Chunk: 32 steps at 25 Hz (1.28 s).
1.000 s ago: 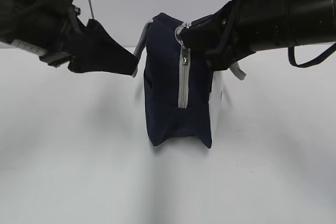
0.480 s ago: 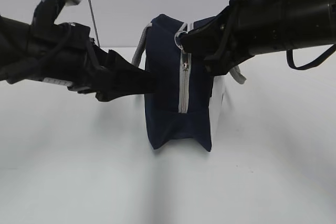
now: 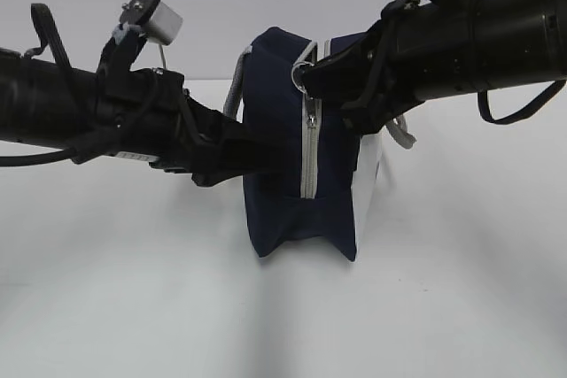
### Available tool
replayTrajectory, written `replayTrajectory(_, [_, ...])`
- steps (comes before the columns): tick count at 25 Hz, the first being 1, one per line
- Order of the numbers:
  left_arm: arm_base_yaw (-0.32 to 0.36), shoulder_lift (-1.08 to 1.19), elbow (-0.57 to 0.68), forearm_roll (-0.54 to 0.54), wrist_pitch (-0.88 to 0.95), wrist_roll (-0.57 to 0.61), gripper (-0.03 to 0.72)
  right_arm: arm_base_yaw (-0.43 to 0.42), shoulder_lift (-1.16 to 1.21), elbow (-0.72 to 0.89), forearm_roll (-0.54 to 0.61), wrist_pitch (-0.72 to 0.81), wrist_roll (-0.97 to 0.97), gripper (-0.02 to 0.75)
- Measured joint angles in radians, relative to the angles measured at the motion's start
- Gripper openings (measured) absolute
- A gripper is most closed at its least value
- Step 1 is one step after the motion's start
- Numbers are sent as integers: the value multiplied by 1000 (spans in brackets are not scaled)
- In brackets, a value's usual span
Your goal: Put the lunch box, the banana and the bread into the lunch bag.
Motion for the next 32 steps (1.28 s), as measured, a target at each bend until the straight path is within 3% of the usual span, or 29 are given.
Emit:
replayTrajectory(5, [0, 41, -1, -113, -12, 87, 561, 0, 0, 0, 0, 8, 1, -16])
replayTrajectory(10, [0, 53, -1, -149, -17, 97, 519, 0, 0, 0, 0, 8, 1, -16])
replayTrajectory(13, [0, 53, -1, -151, -15, 97, 393, 0, 0, 0, 0, 8, 1, -16])
replayTrajectory(18, [0, 55, -1, -151, 25, 97, 58, 0, 2, 0, 8, 8, 1, -16])
replayTrajectory(19, [0, 58, -1, -151, 34, 97, 25, 0, 2, 0, 11, 8, 1, -16])
replayTrajectory(32, [0, 64, -1, -143, 90, 70, 6, 0, -32, -83, 2, -1, 14, -16])
